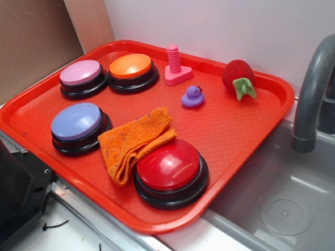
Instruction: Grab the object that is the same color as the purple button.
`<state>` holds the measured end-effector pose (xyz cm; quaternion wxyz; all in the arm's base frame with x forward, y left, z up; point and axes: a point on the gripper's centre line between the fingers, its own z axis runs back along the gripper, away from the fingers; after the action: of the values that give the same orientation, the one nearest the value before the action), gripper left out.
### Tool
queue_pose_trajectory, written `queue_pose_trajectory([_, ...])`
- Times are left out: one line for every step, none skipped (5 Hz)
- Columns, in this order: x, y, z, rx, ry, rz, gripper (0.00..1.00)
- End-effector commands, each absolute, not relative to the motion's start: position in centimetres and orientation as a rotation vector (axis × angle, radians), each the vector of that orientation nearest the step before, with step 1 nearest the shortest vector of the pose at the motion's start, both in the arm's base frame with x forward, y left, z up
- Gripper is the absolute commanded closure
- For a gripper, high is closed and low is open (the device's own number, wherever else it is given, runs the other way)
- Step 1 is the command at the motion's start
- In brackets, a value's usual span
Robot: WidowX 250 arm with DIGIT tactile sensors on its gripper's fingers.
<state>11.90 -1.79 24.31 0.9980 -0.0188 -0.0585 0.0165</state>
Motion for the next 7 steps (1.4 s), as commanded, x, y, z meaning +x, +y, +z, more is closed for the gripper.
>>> queue_pose_trajectory([11.9,-1.8,24.3,-0.038,-0.117,0.033,0.00])
queue_pose_trajectory([13.7,-1.9,24.0,0.006,-0.210,-0.043,0.00])
queue_pose_trajectory([16.0,-2.8,23.2,0.060,-0.274,-0.116,0.00])
queue_pose_trajectory([18.6,-3.8,21.8,0.035,-0.319,-0.231,0.00])
queue_pose_trajectory([21.4,-4.5,20.1,-0.033,-0.305,-0.321,0.00])
queue_pose_trajectory([23.6,-5.3,18.2,-0.062,-0.331,-0.346,0.00])
queue_pose_trajectory([25.8,-5.9,15.5,-0.059,-0.289,-0.345,0.00])
